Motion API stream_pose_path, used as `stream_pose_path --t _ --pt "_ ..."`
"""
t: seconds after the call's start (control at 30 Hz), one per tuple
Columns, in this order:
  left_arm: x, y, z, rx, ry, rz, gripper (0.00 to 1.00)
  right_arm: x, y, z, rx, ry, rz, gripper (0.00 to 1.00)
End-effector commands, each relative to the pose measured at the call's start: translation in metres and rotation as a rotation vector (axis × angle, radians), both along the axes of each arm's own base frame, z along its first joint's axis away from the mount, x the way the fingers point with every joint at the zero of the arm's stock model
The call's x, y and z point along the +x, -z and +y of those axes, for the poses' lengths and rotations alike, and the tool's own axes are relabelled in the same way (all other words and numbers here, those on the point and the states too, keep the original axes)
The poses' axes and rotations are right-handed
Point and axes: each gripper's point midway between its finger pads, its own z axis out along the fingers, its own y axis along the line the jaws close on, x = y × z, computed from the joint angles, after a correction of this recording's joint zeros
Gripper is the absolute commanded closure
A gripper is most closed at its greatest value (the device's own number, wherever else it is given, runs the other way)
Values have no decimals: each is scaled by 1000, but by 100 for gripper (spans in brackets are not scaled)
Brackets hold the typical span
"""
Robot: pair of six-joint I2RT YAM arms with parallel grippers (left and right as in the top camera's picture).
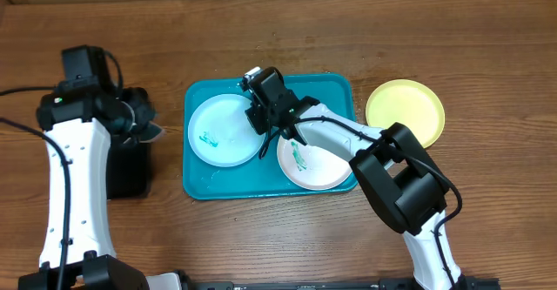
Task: Clean dirty plates on tray and stack at the side
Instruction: 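Lower the sponge with the left gripper onto the light blue plate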
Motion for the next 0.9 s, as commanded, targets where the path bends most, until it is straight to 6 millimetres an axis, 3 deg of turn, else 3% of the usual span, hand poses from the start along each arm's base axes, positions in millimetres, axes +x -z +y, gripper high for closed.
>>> stream_pose_path --t 0.0,0.17,0.23,0.6,0.87 --pt "3 4 -25 -6 103 7 96 -8 -17 -8 12 64 35 96" --pt "12 15 -54 -8 190 19 96 -12 -54 -22 111 320 102 96" --pt "15 22 -63 -10 218 35 96 -17 -56 -27 119 371 140 96" --pt "34 83 -104 -43 326 142 96 -22 -39 -30 93 395 178 96" --pt "50 99 -130 -96 416 108 96 -17 -6 -22 84 360 192 96"
